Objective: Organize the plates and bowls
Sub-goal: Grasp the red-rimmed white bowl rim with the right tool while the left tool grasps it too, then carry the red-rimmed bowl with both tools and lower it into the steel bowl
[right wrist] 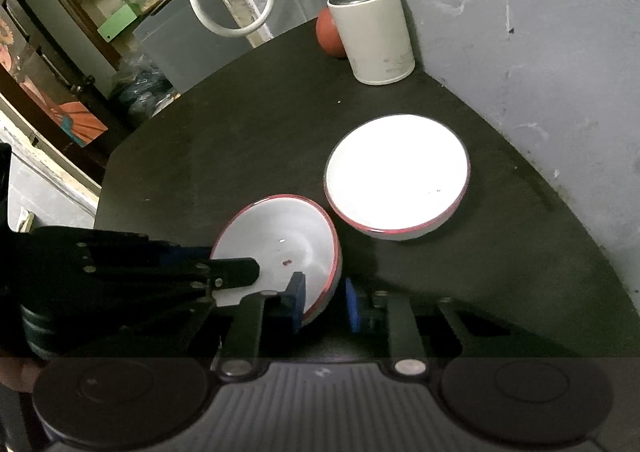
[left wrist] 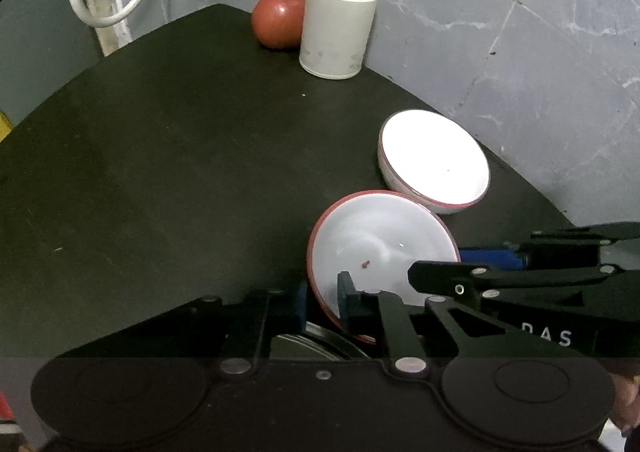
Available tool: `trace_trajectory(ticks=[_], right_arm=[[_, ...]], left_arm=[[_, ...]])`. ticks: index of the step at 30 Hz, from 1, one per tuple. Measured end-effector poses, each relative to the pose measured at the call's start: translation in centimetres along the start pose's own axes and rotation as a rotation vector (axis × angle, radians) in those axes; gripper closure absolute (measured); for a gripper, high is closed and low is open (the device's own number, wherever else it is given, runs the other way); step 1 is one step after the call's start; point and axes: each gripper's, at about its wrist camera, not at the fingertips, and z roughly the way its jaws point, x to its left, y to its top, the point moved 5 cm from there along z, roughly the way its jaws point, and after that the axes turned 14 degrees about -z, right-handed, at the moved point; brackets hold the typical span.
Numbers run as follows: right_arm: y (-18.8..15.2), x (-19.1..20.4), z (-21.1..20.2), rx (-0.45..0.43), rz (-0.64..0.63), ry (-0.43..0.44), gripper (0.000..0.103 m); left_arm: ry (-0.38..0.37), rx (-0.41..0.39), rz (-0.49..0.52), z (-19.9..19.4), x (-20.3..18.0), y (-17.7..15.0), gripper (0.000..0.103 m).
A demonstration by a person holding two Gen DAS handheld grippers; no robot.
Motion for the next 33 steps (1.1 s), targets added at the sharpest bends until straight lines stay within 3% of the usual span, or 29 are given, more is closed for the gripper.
trace_trajectory(ticks=[10,17,33], right_arm=[[-0.2,-0.1,0.0,-0.005,0.042,-0.012,0.089],[0.2,0.1,-1.1,-0.047,0.05,-0.008,0.092],[-0.5,-0.8,-5.6,-0.101,0.045,0.013,0.093]], left_arm=[[0.011,-0.037,-0.092,-0.7,0.2,-0.2,0.094],[0.003,-0.127,-0.154,-3.2,-0.1,-0.2,0.095],[-0.051,-0.167,-0.171,-7.0,-2.9,-1.6,0.095]])
